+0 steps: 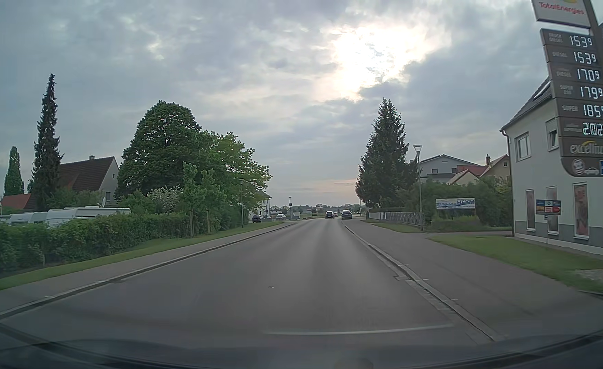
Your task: Follow the waypoints while adhering to traffic rules and regulations
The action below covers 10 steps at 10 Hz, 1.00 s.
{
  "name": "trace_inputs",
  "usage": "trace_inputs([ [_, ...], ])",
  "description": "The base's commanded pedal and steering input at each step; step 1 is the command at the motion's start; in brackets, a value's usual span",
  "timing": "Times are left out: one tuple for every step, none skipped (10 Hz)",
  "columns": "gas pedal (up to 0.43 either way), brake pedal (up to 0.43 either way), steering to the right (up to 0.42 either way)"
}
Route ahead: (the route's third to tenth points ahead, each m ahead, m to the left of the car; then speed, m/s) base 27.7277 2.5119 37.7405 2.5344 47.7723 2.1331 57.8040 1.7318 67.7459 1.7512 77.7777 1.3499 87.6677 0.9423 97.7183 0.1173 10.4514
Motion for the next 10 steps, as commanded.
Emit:
trace_inputs([
  [0.157, 0.000, 0.003],
  [0.157, 0.000, 0.004],
  [0.157, 0.000, 0.005],
  [0.157, 0.000, 0.005],
  [0.157, 0.000, 0.007],
  [0.157, 0.000, 0.007],
  [0.157, 0.000, 0.007],
  [0.157, 0.000, 0.006],
  [0.169, 0.000, 0.006],
  [0.209, 0.000, 0.006],
])
